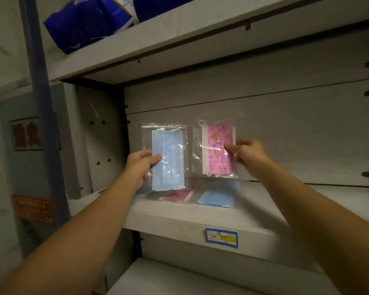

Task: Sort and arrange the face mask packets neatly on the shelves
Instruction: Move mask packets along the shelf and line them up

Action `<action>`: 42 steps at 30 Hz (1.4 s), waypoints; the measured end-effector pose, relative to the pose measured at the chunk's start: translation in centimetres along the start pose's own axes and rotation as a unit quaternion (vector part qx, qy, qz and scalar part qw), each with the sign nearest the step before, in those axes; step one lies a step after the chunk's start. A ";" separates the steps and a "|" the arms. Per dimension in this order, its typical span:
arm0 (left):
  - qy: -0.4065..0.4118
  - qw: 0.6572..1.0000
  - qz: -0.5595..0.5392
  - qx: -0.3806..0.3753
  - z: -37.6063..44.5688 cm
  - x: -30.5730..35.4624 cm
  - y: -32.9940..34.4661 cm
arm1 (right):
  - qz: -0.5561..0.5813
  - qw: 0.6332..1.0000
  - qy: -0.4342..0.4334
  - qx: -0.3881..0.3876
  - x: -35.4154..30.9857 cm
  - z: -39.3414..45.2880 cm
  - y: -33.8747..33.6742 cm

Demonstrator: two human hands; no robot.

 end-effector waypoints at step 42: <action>0.161 0.889 0.361 -0.230 1.6 -6.3 15.2 | 0.070 0.997 0.019 0.022 4.1 0.0 -4.9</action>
Point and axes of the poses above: each hand's wrist, its own z-axis towards the middle knuckle, its own y-axis out of the palm, x = y × z, the point moved 7 cm from there along z, towards the middle knuckle, and after that the axes turned 3 degrees about -x, right-handed, at the moved point
